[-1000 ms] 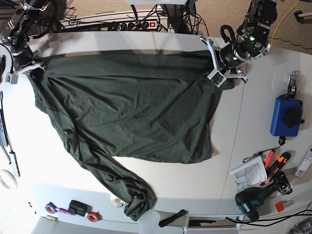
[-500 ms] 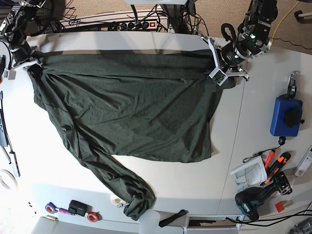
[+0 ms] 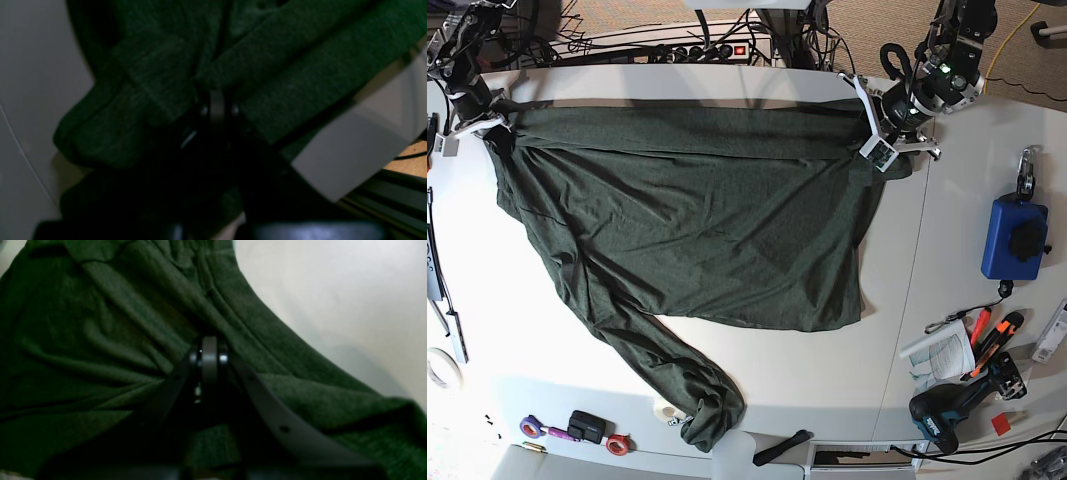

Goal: Layout the t-shirt on the table in an organized manner, then fold the t-shirt properly

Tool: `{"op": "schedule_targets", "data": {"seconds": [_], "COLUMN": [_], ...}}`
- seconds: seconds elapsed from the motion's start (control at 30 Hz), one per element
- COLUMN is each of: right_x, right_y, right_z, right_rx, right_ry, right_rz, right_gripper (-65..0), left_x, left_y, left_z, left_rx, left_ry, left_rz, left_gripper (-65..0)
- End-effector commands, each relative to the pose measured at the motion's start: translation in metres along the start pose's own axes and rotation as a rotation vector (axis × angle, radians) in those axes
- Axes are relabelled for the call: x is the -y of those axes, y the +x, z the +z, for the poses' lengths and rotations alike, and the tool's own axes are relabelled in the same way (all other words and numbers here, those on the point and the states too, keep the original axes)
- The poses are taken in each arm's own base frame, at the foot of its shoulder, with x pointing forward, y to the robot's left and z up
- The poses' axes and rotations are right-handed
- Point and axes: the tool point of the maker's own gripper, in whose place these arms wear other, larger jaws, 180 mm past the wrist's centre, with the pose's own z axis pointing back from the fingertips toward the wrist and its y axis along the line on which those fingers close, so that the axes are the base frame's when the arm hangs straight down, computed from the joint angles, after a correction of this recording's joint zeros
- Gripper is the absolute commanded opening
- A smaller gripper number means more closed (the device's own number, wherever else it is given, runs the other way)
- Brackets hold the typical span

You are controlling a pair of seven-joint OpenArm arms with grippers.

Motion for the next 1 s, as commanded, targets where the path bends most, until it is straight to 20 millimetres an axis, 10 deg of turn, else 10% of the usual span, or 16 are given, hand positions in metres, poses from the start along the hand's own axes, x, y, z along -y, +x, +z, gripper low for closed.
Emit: {"op": "schedule_targets", "data": {"seconds": [0.0, 0.13, 0.3, 0.97], "right_x": [0.024, 0.022, 0.014, -0.024], "right_y": [-0.058, -0.052, -0.045, 0.038], "right_z": [0.009, 0.007, 0.003, -0.011], "right_rx": [-0.264, -0.251, -0.236, 0.032], "right_ry": [-0.111, -0.105, -0.068, 0.102], "right_rz": [0.025, 0.021, 0.053, -0.03], "right_gripper": [-65.0, -64.1, -40.9, -40.3], "left_x": [-0.011, -0.015, -0.017, -0.014], "left_y": [-0.029, -0.016, 0.005, 0.089], "left_z": [0.003, 0.004, 0.006, 0.031], "left_rx": [-0.136, -0.102, -0.039, 0.236], "left_ry": [0.052, 0.066, 0.074, 0.099], "left_rz": [-0.017, -0.022, -0.04, -0.106], "left_gripper": [-65.0, -65.0, -46.5, -43.4]}}
